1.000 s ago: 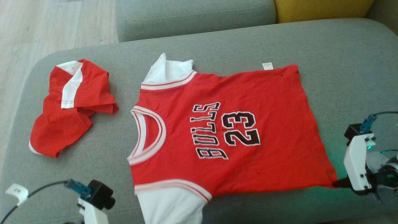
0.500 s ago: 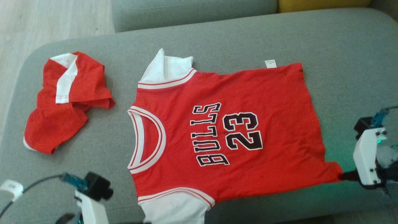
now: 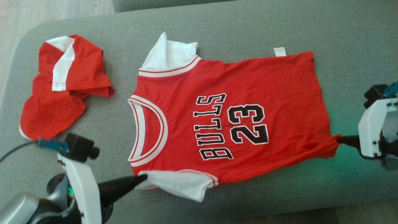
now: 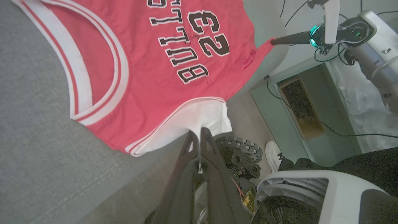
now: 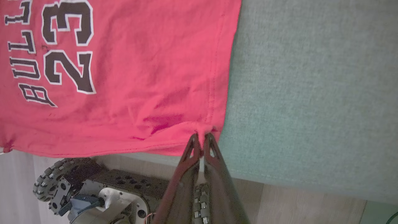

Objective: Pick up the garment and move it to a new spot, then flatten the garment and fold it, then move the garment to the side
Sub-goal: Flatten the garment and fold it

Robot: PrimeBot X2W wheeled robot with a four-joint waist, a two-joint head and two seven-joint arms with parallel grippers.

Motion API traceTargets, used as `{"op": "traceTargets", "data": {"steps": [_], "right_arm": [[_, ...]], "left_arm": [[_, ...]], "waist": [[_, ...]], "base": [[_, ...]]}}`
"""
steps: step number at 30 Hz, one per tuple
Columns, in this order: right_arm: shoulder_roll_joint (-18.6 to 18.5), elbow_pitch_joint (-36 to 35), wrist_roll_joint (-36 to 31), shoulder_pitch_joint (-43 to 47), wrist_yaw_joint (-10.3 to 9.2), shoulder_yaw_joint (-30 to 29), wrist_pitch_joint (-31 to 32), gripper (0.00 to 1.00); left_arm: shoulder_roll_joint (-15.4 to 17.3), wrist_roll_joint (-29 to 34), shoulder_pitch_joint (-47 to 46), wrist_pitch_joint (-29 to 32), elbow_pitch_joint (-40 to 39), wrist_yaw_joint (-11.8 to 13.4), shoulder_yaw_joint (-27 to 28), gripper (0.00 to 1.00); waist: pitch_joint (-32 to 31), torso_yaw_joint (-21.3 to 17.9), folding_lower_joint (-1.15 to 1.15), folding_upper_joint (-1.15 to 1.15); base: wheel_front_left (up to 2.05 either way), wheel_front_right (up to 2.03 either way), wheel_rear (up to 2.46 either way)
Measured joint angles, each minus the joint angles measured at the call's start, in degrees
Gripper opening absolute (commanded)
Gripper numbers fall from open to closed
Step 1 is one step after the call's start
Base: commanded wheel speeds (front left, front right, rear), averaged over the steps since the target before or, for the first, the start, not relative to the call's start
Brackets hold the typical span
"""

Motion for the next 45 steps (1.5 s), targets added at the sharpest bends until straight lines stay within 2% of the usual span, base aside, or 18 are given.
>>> {"op": "traceTargets", "data": {"steps": [6, 11, 25, 43, 44, 45], "right_arm": [[0.85, -0.48, -1.37, -0.73, 0.0, -0.52, -3.27, 0.0], [1.42, 1.92, -2.09, -2.27, 0.0, -2.07, -6.13, 0.0], [2.2, 3.12, -3.57, -5.55, 0.0, -0.88, -13.01, 0.0], [2.37, 6.17, -3.03, -8.41, 0.0, 3.46, -18.18, 0.0], [2.37, 6.52, -3.04, -8.59, 0.0, 3.47, -18.79, 0.34], [2.37, 6.89, -3.05, -8.69, 0.0, 3.46, -19.61, 1.0]], "left_arm": [[-1.72, -0.07, -3.12, -1.63, 1.01, 0.03, 1.51, 0.0], [-3.52, 0.53, -5.56, -3.54, 3.23, 0.04, 1.96, 0.0], [-7.62, 3.26, -11.73, -6.87, 9.38, 0.01, 1.71, 0.0], [-9.48, 5.24, -16.71, -7.64, 16.16, -0.05, 1.37, 0.0], [-9.65, 5.25, -16.85, -8.04, 16.57, -0.03, 1.38, 0.2], [-9.93, 5.55, -16.95, -8.46, 17.09, 0.05, 1.44, 0.82]], "waist": [[1.31, 0.38, 0.0, 0.0], [2.45, 0.49, 0.0, 0.0], [6.53, 0.61, 0.0, 0.0], [8.58, 0.38, 0.0, 0.0], [8.6, 0.39, 0.0, 0.0], [8.61, 0.4, 0.0, 0.0]], "base": [[0.0, 0.0, 0.0], [0.0, 0.0, 0.0], [0.0, 0.0, 0.0], [0.0, 0.0, 0.0], [0.0, 0.0, 0.0], [0.0, 0.0, 0.0]]}}
